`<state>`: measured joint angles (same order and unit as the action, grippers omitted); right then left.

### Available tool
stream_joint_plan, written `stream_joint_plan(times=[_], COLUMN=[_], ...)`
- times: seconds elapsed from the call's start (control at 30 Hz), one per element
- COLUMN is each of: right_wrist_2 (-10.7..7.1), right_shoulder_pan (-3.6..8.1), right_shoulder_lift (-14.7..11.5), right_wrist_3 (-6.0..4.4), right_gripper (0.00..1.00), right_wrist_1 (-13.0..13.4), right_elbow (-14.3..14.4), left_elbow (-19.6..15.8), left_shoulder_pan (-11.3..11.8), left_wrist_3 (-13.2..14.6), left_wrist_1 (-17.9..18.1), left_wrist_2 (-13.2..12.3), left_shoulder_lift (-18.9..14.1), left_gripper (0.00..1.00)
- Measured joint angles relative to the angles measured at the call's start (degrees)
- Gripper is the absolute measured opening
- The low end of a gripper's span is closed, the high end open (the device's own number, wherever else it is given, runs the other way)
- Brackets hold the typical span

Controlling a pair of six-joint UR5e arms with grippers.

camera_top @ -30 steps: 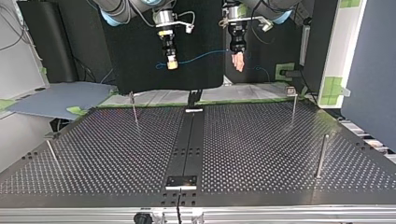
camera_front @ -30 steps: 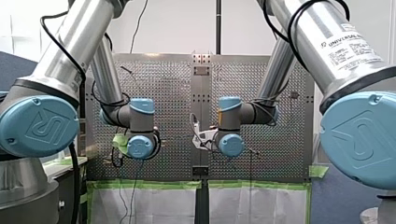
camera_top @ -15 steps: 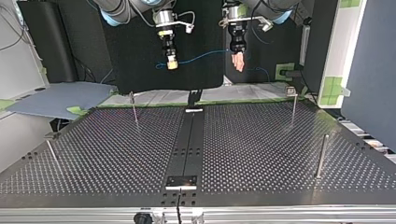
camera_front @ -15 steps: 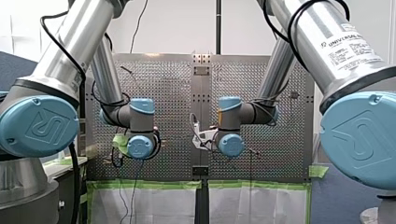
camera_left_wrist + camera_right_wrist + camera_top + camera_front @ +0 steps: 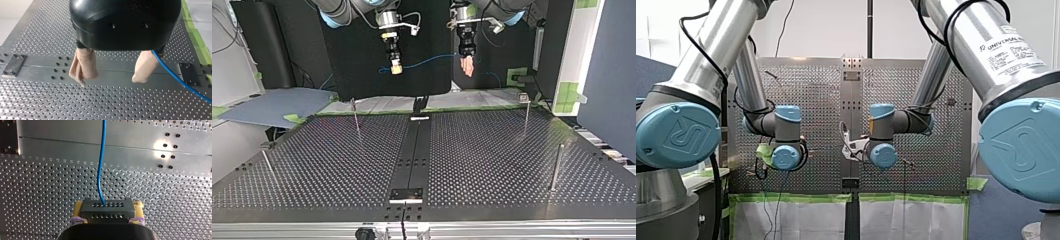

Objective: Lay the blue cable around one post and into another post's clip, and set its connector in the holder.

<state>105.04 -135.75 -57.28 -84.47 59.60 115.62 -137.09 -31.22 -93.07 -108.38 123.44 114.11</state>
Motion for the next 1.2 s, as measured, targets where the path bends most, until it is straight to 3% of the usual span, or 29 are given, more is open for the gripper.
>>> stream_joint_plan(times=[0.4, 0.5, 0.77, 1.2], right_wrist_2=[0.00, 0.46, 2.20, 2.29], right_shoulder_pan=[0.00, -0.46, -3.75, -4.22], right_shoulder_lift=[0.01, -0.43, -4.27, -5.77], right_wrist_3=[0.00, 0.14, 0.25, 0.26], right_gripper=[0.00, 0.00, 0.00, 0.00], right_wrist_1=[-0.01, -0.45, -4.28, -11.02], right_elbow=[0.00, -0.44, -4.24, -5.52], left_elbow=[-0.05, -0.70, -2.46, -2.55], left_shoulder_pan=[0.05, 0.71, 2.54, 2.64], left_wrist_3=[-0.03, -0.70, -3.80, -4.13], left_wrist_1=[-0.04, -0.69, -3.79, -4.13], left_wrist_2=[-0.03, -0.71, -4.63, -5.97], left_shoulder_lift=[-0.04, -0.59, -1.12, -1.14], left_gripper=[1.00, 1.00, 1.00, 1.00])
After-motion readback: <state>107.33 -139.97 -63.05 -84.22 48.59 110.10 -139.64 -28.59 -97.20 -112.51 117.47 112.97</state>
